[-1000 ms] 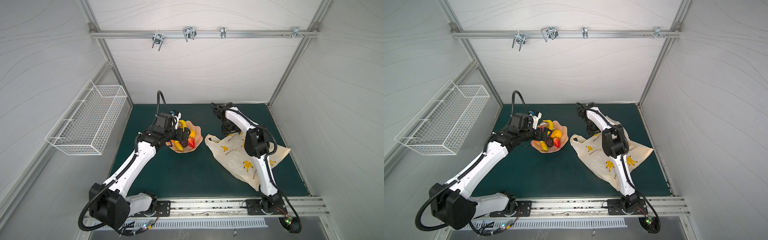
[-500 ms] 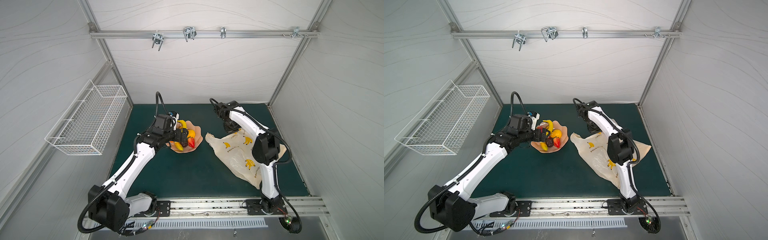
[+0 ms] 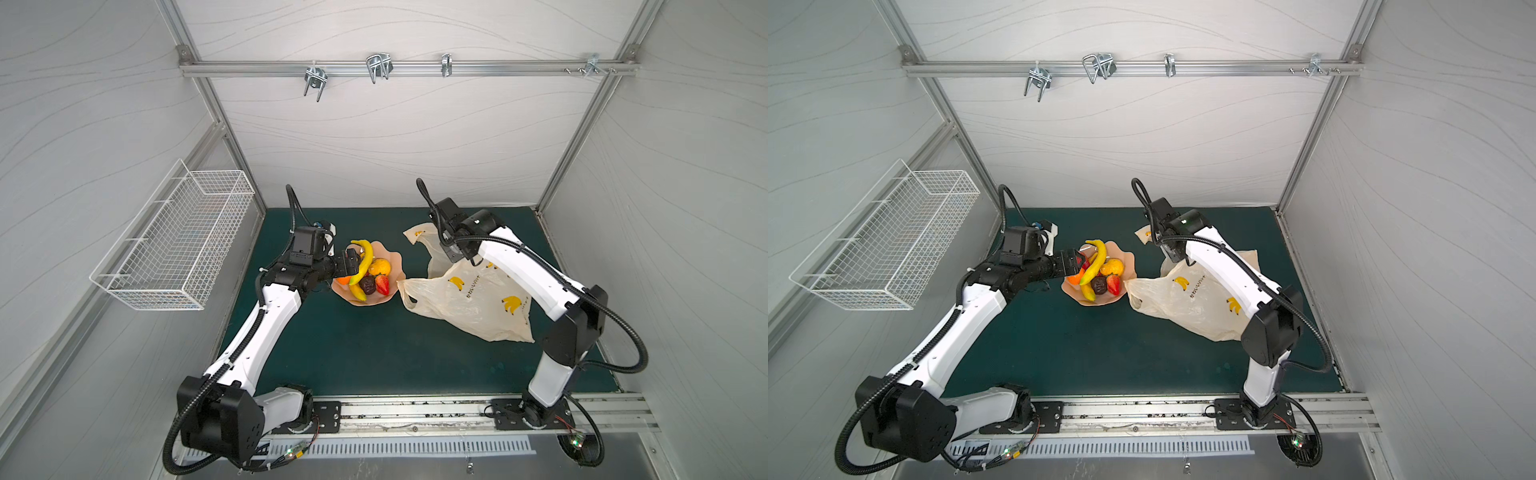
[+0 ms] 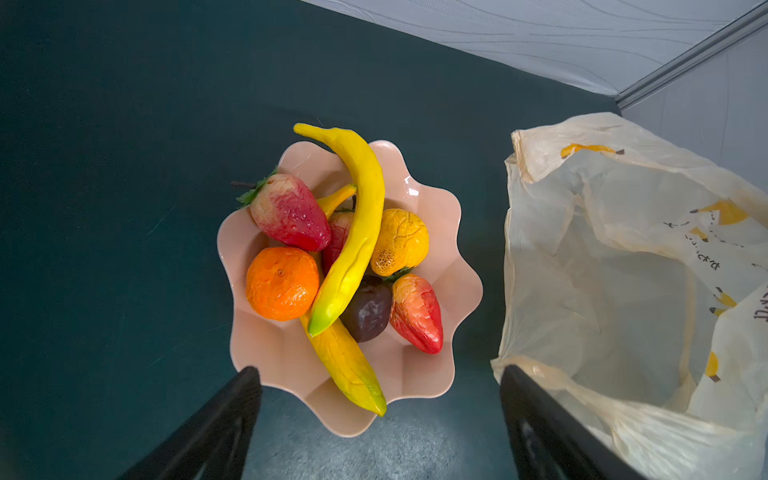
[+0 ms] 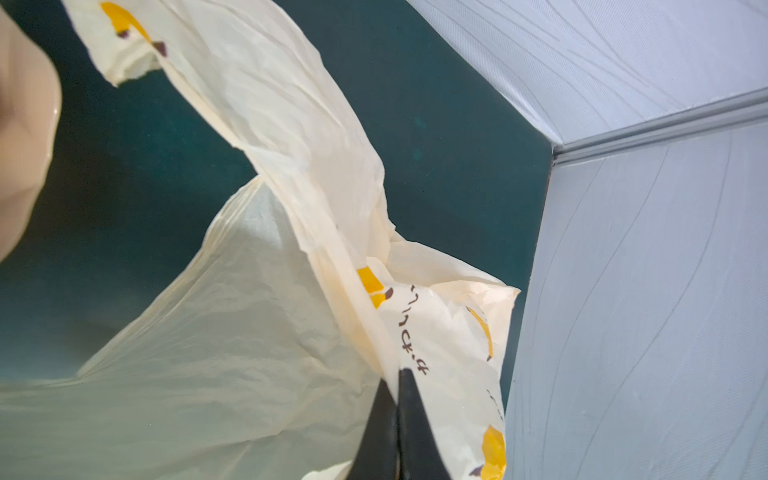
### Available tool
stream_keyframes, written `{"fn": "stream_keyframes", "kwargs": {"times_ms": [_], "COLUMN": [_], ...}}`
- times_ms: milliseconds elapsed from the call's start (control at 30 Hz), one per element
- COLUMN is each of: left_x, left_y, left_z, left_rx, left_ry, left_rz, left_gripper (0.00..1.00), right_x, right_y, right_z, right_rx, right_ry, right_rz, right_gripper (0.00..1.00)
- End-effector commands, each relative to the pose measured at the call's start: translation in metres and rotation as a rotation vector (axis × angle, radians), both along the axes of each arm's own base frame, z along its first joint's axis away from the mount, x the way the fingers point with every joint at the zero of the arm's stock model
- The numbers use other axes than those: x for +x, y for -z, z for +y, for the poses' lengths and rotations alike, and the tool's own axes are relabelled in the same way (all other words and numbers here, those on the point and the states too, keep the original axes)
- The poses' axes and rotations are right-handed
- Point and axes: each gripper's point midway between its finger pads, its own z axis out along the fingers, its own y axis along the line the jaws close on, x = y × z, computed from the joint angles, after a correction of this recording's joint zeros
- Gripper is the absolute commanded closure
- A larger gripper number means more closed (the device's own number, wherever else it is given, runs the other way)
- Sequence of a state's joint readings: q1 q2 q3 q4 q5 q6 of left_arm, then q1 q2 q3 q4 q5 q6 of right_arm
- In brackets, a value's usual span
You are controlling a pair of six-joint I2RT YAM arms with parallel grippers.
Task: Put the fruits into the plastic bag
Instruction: 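Lift the bag with the right gripper and pull it open beside the bowl, then lower the left gripper into the bowl and grasp the yellow banana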
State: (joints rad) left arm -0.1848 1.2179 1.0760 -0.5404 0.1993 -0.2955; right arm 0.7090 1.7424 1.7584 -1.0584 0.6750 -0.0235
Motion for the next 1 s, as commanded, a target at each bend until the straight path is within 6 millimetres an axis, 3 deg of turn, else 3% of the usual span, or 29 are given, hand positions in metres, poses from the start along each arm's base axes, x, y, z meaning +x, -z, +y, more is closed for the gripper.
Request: {"fn": "stream_keyframes", "kwargs": {"times_ms": [0,233,500,733,967], "left_x": [-0.001,-0.008,-0.014,-0.022,-0.019], "left_y": [-0.025,-0.024,-0.020,0.005,0.033], "left_z": [-0.001,-0.001,-0.010,-0.023,-0.019], "left_rx": [-0.037,-0.081,-0.123,-0.030,0.128], "left_ry": [-0.016,-0.052,-0.010,0.105,0.151], "left_rz": [-0.034,-0.005,0.000,-0.014,0.092], "left_gripper": [0.08,0.08,0.08,0.08,0.08], "right_x": [-0.005,-0.038,-0.063,-0.074,-0.072], "right_y": [-0.015,0.000,-0.008,0.002,0.008], "right_z": [0.008,0.002,-0.019,-0.017,-0.009], "right_rx": [0.011,0.148,0.234,0.313,0.354], "right_ry": [-0.079,-0.065,-0.034,0.030,0.062], "right_rz": [-0.081,-0.080,-0.127,-0.065,-0.042], "right_gripper": [1.00,1.00,1.00,1.00,1.00]}}
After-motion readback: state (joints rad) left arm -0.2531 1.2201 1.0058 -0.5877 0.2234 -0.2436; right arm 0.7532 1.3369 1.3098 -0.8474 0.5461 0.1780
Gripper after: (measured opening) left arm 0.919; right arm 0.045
